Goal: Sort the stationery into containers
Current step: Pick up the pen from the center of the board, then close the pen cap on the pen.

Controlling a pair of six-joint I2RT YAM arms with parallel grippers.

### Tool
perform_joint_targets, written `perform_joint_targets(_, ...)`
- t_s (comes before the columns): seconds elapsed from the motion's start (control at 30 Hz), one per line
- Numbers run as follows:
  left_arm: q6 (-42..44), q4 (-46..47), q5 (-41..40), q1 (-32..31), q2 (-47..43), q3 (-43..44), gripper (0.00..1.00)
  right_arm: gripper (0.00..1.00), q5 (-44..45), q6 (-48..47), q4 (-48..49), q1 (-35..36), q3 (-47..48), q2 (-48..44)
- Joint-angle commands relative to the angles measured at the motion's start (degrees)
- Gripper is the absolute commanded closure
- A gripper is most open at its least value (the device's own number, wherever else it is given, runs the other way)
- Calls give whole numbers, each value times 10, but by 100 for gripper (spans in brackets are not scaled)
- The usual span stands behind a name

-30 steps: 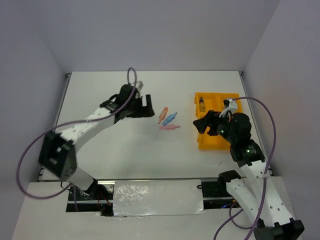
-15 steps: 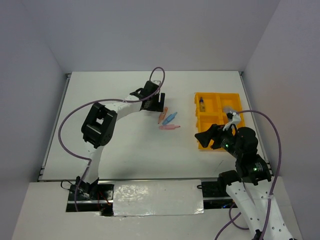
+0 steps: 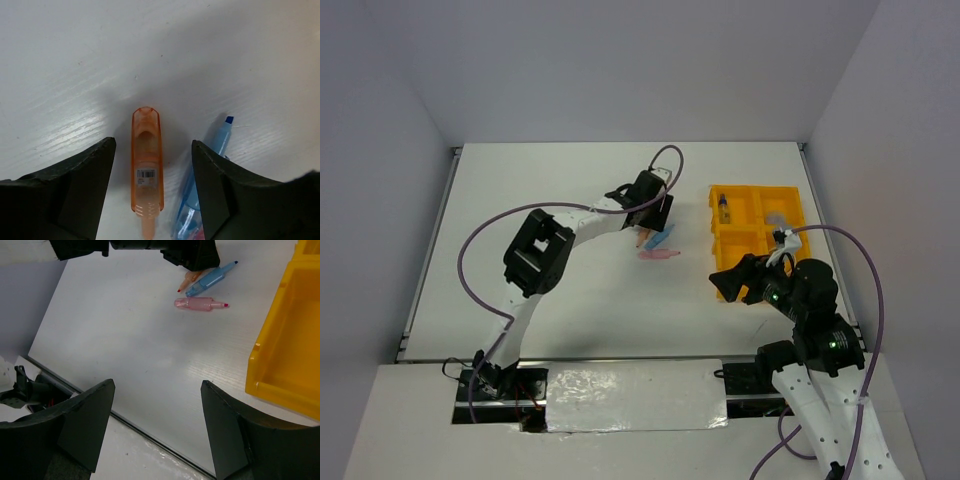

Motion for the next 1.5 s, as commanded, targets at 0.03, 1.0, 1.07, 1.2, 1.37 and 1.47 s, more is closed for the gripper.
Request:
perform_joint_targets(0.03, 18, -18, -33, 6, 36, 34, 26, 23, -23, -4, 0, 3, -2, -16)
perform_joint_targets(1.0, -137, -32, -132, 12, -295, -188, 100, 24, -98, 78, 188, 8, -135, 10)
perform_joint_targets(1.07, -175, -19, -112, 9, -350, -245, 100, 26, -100, 112, 282, 26, -169, 15)
perform_joint_targets(1.2, -300, 31, -93, -11, -520, -365, 100, 31, -28, 197, 466, 110, -208, 32)
perform_joint_targets(1.37, -410, 79, -170, -93, -662, -488, 100, 31, 120, 187, 562, 312, -156, 163)
perform_joint_targets(1.47, -438, 56, -212, -129, -687, -500, 100, 31, 170, 164, 603, 399, -107, 249)
